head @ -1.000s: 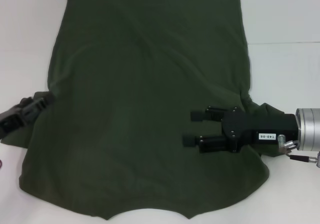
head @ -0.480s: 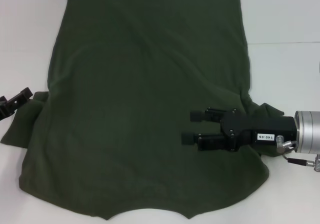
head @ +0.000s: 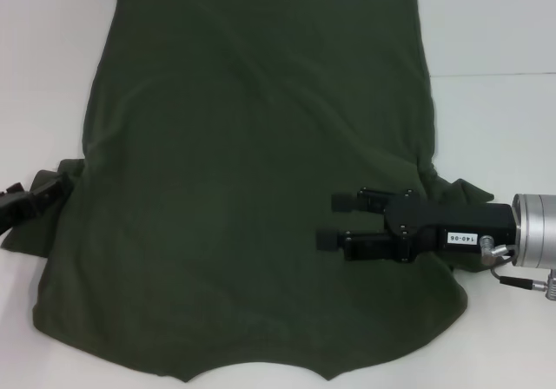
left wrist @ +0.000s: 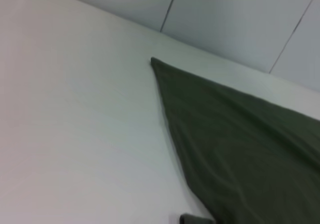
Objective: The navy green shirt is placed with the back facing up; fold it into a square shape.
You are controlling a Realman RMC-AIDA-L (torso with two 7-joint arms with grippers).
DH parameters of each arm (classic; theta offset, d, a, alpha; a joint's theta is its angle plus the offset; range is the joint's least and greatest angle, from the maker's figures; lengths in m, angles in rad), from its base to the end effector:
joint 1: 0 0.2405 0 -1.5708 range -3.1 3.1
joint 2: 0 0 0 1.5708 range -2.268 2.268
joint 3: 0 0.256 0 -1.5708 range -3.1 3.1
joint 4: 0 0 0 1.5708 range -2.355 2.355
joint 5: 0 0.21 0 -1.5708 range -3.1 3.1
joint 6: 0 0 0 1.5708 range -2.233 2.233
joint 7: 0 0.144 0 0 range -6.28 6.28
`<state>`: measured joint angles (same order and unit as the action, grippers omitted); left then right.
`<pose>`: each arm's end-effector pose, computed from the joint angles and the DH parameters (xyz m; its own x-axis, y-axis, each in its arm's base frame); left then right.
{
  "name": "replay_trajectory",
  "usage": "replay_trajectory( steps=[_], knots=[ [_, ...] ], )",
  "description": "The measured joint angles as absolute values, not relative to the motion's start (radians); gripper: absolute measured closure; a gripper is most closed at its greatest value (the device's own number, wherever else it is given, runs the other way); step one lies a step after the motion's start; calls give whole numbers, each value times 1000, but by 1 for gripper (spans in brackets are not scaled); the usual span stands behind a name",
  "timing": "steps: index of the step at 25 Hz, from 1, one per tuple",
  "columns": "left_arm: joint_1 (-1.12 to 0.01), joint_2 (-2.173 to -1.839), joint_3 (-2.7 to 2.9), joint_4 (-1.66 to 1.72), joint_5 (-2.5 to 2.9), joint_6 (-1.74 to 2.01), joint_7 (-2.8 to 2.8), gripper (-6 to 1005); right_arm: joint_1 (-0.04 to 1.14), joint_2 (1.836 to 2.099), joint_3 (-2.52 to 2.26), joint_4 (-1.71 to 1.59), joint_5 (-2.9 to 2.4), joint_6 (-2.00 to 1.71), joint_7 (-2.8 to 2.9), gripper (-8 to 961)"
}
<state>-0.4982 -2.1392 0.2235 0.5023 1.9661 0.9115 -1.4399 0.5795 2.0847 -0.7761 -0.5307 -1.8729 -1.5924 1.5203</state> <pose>-0.3760 0.3477 0.0174 0.3845 0.4796 0.7888 0.9177 -0.1064 -0.3827 0.2329 0.3264 -0.0254 0.6563 -0.4903 -0.5734 -0.5391 -0.8365 0.0982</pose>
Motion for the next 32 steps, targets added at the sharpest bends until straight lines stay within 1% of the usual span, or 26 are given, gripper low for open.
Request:
replay_trajectory(
  steps=[18, 32],
  knots=[
    [-489, -2142, 230, 508, 1967, 909, -1411, 92, 580, 2085, -776, -531, -1873, -1592, 1520, 8],
    [-509, -2142, 260, 490, 1967, 865, -1383, 93, 581, 2085, -775, -530, -1872, -1581, 1520, 8]
  ],
)
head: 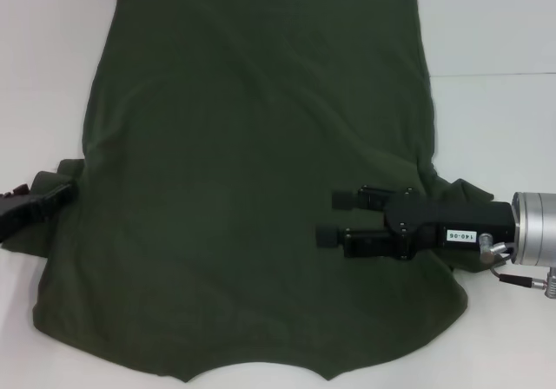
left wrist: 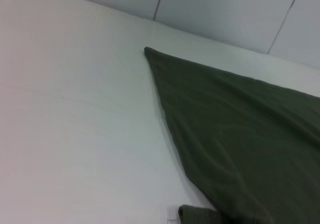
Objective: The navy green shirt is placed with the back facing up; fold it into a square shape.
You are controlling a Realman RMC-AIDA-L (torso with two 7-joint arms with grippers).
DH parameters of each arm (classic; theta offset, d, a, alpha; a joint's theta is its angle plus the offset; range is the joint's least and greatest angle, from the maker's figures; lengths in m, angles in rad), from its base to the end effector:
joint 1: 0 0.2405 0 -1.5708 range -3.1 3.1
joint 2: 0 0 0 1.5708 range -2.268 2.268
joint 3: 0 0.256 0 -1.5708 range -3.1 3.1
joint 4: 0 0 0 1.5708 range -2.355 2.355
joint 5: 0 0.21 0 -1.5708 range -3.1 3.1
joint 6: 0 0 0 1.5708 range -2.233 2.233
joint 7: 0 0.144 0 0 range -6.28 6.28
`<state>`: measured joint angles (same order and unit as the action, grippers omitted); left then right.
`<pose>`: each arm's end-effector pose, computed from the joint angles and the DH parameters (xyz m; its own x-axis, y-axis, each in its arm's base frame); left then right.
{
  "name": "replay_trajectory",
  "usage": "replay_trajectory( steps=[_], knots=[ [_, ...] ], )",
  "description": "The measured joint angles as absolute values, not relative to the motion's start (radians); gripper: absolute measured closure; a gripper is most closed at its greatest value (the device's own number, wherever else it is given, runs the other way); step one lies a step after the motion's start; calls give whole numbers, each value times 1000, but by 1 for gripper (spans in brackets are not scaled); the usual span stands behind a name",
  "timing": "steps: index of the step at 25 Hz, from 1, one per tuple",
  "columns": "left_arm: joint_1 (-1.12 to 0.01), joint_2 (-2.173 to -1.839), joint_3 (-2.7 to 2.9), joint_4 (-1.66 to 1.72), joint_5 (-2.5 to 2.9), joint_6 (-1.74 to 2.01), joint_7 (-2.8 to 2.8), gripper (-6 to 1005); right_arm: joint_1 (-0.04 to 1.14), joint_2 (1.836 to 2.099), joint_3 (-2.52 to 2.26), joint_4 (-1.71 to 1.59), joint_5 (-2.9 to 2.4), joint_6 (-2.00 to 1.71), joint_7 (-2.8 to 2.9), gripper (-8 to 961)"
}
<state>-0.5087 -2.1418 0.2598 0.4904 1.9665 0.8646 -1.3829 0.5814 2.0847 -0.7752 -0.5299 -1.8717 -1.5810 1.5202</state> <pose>-0.3746 0.3518 0.0108 0.4511 0.4946 0.7429 0.8841 -0.1338 -0.4478 0.2332 0.3282 -0.0256 0.6561 -0.4894 -0.5745 -0.5442 -0.8342 0.0891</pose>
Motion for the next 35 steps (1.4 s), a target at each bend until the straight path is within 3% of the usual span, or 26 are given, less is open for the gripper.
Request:
replay_trajectory(
  steps=[19, 24, 26, 35],
  knots=[
    [-499, -2145, 263, 509, 1964, 863, -1394, 98, 581, 2085, -775, -529, -1867, -1578, 1519, 8],
    [-498, -2145, 267, 510, 1970, 862, -1407, 259, 580, 2085, -775, -529, -1862, -1578, 1516, 9],
    [-499, -2145, 267, 510, 1970, 862, -1407, 497, 580, 2085, -775, -529, -1862, -1578, 1515, 9],
    [-507, -2143, 267, 511, 1971, 862, -1408, 821, 583, 2085, -775, -529, -1860, -1579, 1513, 9]
  ],
)
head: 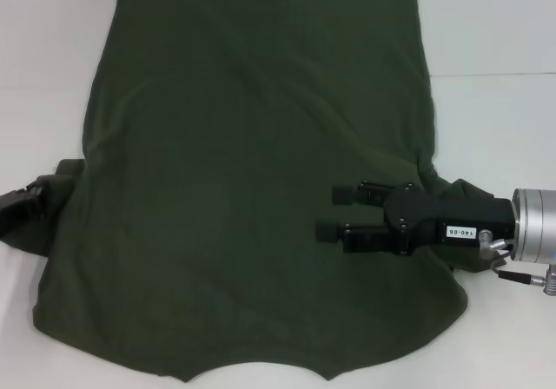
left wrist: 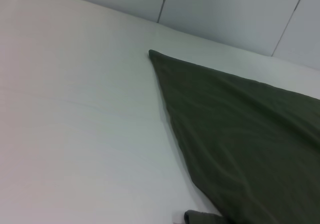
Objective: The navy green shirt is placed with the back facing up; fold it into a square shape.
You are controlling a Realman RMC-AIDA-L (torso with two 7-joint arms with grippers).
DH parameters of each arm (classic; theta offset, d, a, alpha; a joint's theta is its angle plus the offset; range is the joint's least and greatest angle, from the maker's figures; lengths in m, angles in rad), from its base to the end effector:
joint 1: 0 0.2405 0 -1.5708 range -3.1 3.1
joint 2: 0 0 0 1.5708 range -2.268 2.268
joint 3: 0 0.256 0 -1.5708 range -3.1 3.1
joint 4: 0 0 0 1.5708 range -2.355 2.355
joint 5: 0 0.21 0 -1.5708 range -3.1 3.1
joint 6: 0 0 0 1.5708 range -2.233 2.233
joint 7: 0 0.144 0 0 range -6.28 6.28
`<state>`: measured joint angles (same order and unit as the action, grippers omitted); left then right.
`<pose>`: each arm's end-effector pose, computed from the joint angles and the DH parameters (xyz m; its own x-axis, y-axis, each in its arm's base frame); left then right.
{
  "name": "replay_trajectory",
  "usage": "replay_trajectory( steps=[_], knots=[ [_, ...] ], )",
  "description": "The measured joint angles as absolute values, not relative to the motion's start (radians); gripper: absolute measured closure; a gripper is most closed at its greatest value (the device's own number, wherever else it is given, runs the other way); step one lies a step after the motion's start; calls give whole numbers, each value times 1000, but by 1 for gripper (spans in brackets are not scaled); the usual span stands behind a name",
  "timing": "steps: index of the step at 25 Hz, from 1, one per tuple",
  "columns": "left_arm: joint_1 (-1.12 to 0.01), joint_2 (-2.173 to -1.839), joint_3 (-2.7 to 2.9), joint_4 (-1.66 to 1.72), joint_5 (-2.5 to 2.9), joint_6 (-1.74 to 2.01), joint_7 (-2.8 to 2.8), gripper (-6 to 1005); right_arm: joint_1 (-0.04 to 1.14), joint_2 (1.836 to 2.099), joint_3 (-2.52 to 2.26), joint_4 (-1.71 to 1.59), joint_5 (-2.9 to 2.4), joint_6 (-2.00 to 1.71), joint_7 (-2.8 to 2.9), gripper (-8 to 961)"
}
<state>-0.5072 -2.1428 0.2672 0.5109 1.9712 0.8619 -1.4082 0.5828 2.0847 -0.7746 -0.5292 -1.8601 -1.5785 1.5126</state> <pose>-0.3750 0.3531 0.0152 0.4478 0.4932 0.7458 0.8848 -0.1244 -0.4490 0.2320 0.3297 -0.0247 0.6542 -0.4796 -0.5848 -0.5402 -0.8375 0.0825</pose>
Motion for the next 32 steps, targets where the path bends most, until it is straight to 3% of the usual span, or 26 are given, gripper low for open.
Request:
replay_trajectory(
  steps=[3, 16, 32],
  knots=[
    [-508, -2141, 267, 513, 1971, 862, -1408, 937, 582, 2085, -775, -529, -1856, -1579, 1512, 9],
    [-464, -2146, 344, 622, 1971, 876, -1478, 969, 580, 2085, -775, -517, -1846, -1577, 1508, 9],
    [-502, -2124, 360, 708, 2020, 850, -1468, 964, 587, 2088, -775, -479, -1845, -1556, 1508, 8]
  ],
)
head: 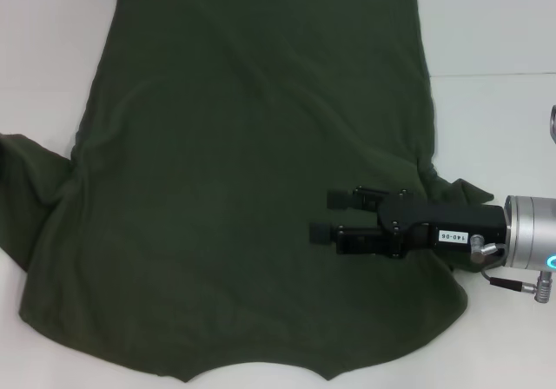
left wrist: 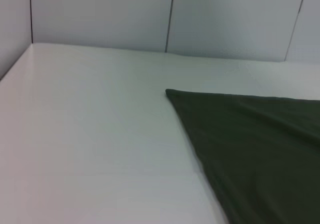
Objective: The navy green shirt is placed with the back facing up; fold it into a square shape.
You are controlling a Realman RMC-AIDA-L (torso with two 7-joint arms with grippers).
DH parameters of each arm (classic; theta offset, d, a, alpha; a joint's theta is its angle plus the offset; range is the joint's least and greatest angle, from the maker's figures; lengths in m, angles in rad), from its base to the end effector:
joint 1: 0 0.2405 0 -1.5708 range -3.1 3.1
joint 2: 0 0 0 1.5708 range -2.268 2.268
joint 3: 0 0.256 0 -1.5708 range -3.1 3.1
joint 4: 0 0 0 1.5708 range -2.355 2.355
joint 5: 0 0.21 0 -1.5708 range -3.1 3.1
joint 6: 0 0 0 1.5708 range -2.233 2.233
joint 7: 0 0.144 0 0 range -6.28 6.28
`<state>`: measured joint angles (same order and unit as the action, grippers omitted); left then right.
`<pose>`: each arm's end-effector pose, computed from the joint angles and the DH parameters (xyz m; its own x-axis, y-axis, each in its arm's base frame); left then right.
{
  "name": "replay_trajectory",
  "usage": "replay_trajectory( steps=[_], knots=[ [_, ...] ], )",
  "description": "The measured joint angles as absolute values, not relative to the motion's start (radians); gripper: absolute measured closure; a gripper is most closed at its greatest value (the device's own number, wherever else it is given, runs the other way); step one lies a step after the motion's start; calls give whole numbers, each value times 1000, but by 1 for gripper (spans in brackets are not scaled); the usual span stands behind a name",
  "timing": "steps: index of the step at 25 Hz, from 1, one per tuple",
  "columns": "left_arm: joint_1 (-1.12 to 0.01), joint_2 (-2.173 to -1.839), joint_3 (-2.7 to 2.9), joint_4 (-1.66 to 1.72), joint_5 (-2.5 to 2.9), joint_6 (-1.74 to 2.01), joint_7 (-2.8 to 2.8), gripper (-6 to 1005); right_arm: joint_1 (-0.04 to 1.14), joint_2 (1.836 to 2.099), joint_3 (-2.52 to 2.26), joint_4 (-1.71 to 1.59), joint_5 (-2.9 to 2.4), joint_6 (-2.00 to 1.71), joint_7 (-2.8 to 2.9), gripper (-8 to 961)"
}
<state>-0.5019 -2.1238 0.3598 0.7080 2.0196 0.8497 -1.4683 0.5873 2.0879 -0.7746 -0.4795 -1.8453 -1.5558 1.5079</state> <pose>-0.3695 0.3722 0.0687 0.6065 0.4374 0.6640 0.7777 -0.1526 -0.6098 0.2338 0.3278 -0.0330 0.6235 -0.5096 -0.5929 -0.5689 -0.8159 0.1030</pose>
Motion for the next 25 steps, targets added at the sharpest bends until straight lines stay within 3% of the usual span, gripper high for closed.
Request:
replay_trajectory(
  steps=[13, 25],
  knots=[
    [-525, -2125, 410, 715, 2020, 757, -1438, 960, 582, 2088, -775, -479, -1835, -1550, 1507, 8],
    [-435, -2163, 448, 852, 2021, 1000, -1583, 956, 580, 2088, -775, -475, -1834, -1550, 1506, 8]
  ],
)
